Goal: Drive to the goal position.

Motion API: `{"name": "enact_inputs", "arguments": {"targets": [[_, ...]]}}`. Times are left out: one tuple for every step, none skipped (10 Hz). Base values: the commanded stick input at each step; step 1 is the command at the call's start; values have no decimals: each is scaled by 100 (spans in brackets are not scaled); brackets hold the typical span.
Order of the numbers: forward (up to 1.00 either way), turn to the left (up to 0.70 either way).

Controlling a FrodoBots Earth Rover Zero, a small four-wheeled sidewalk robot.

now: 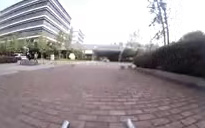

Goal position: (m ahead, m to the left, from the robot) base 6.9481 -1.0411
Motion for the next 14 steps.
{"name": "enact_inputs", "arguments": {"targets": [[70, -10], [70, 0], [70, 0], [70, 0], [70, 0], [70, 0], [70, 0], [70, 0], [70, 0], [70, -4], [70, -14], [70, -14], [70, -14], [70, -14]]}}
